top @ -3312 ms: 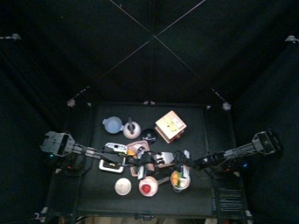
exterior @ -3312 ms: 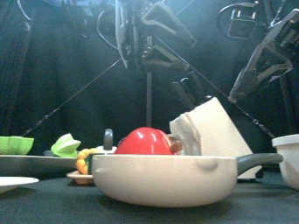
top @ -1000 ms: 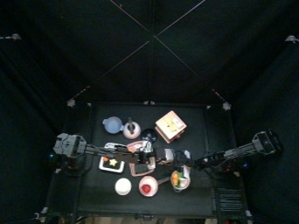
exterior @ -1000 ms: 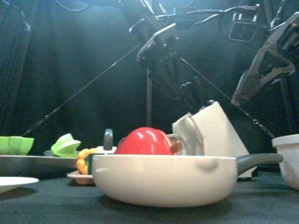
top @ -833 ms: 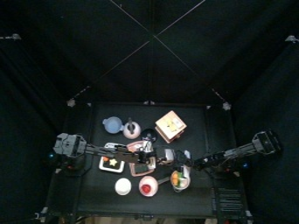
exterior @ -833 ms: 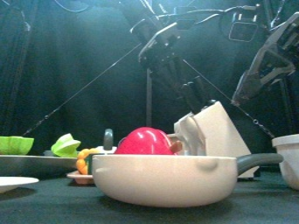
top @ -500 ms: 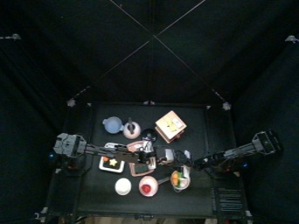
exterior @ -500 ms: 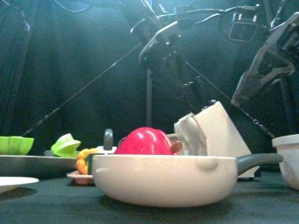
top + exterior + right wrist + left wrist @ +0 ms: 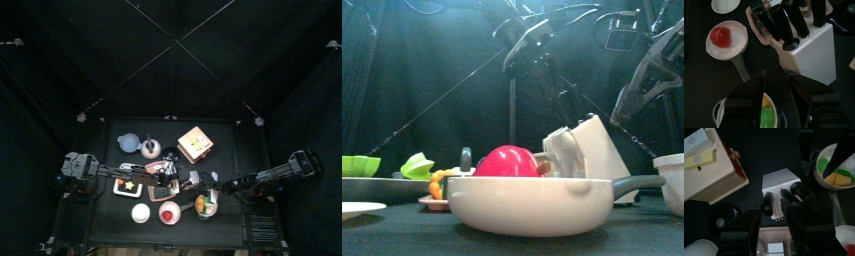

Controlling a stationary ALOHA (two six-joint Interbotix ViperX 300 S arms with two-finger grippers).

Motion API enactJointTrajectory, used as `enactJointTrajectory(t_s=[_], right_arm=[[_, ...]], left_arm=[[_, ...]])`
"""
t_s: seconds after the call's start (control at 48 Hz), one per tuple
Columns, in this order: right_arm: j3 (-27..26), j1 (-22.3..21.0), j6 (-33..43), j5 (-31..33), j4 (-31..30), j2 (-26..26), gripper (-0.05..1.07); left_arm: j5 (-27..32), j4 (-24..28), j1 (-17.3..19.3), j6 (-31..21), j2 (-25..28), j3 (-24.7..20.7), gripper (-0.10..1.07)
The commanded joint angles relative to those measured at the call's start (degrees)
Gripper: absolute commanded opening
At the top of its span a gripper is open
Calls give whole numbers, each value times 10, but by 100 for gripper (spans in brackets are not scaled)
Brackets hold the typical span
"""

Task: Grab cleaver

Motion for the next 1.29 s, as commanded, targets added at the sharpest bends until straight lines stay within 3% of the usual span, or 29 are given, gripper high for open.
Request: enactJointTrajectory(t_s=[0.0,0.271,0.667,1.271], right_arm=[[-5,-1,0,-1,1,-10,74],[-5,-1,0,-1,1,-11,74],[-2,-1,0,-1,6,-11,74],[0,-1,0,-1,8,-11,74]], left_arm=[[-5,3,2,-6,-11,-7,76],[-11,3,3,-8,-10,-5,70],[-14,2,6,-8,-10,-1,39],[-15,2,6,-9,-11,3,38]])
